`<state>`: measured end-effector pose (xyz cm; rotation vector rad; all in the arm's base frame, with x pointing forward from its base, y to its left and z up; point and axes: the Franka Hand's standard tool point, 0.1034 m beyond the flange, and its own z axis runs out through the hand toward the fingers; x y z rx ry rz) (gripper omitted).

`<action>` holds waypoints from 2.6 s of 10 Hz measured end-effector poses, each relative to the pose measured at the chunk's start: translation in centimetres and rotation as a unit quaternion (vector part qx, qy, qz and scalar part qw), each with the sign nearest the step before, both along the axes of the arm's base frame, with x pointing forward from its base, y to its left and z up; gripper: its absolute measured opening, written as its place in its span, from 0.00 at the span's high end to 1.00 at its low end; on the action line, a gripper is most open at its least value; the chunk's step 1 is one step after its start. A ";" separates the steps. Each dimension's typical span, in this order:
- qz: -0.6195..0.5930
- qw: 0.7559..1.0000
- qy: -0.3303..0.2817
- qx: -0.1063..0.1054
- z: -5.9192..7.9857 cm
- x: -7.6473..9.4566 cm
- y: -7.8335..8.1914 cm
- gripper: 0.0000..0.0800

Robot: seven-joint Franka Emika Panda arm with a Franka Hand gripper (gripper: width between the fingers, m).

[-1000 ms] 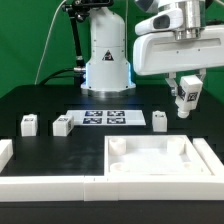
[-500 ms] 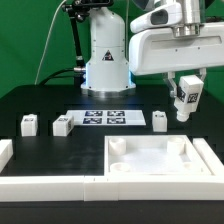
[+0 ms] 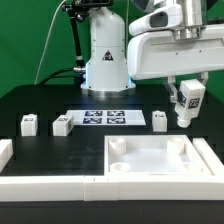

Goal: Assemble one leg

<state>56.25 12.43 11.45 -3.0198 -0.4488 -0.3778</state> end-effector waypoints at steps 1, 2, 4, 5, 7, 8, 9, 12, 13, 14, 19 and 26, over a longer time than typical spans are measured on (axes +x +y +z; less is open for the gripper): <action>-0.003 1.000 -0.003 0.002 -0.1 1.4 -0.2 0.64; -0.004 1.000 -0.010 0.004 -0.3 2.8 -0.6 0.64; 0.005 0.999 -0.045 0.005 -0.6 4.1 -1.1 0.64; 0.006 0.996 -0.088 0.008 -0.4 4.3 -1.3 0.64; 0.003 0.992 -0.127 0.010 -0.9 4.0 -1.8 0.64; 0.005 0.993 -0.121 0.010 -1.0 3.9 -1.7 0.64; 0.004 0.993 -0.120 0.010 -1.3 4.0 -1.7 0.64; 0.000 0.992 -0.124 0.012 -1.7 5.9 -1.8 0.64; 0.000 0.992 -0.123 0.012 -2.2 6.2 -1.8 0.64; 0.000 0.992 -0.122 0.012 -2.5 6.3 -1.8 0.64; -0.001 0.991 -0.131 0.015 -4.1 6.1 -1.5 0.64; 0.000 0.990 -0.141 0.017 -5.3 5.8 -1.2 0.64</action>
Offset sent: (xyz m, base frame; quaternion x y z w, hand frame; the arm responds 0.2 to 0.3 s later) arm 0.0000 0.0000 0.0000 0.0000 0.0000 0.0000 1.0000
